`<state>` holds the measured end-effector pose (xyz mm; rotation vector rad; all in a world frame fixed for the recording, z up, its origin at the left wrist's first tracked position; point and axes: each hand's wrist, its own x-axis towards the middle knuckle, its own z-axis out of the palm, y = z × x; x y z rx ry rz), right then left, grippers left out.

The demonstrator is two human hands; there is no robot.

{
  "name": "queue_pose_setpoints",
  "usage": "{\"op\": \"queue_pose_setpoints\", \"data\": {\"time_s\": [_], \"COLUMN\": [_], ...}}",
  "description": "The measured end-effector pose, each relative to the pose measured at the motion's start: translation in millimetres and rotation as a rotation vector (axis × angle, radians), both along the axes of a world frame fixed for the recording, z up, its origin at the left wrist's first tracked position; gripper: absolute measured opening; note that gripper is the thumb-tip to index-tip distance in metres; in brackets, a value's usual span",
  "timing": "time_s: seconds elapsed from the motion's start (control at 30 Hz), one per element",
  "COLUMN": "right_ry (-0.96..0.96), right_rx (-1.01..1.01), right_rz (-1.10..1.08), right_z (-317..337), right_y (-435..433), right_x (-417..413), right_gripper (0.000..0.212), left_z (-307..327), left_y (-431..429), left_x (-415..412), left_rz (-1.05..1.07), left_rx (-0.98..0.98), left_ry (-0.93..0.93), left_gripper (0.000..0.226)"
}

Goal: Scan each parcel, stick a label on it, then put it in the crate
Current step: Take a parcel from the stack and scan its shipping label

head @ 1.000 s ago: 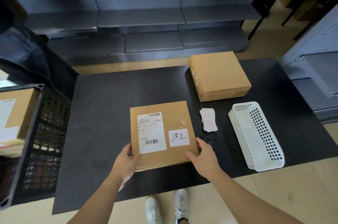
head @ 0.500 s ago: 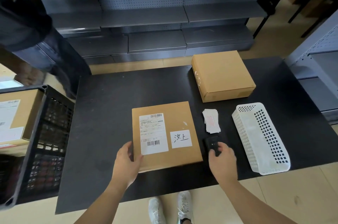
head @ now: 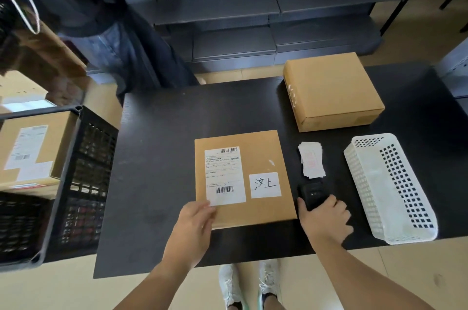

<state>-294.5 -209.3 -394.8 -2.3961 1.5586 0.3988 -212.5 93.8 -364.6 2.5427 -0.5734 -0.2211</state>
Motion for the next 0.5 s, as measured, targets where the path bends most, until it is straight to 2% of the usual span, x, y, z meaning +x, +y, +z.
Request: {"op": "queue_pose_setpoints", "data": {"time_s": [0.33, 0.5], "right_ry": [-0.001, -0.039], "right_rx": [0.051, 0.052], "right_rz": [0.031, 0.021], "right_z": [-0.6, 2.5], "right_y": [-3.9, -7.0], "right_x": [-10.9, -10.2], "right_gripper": [0.094, 0.082], "left_z": [0.6, -3.9], "left_y": [-5.0, -2.8], "left_x": [-8.3, -9.6], "left_rz": [0.005, -0.005], "left_rx": [-0.037, -0.033], "left_ry": [-0.051, -0.052], "left_gripper": [0.024, 0.024]}}
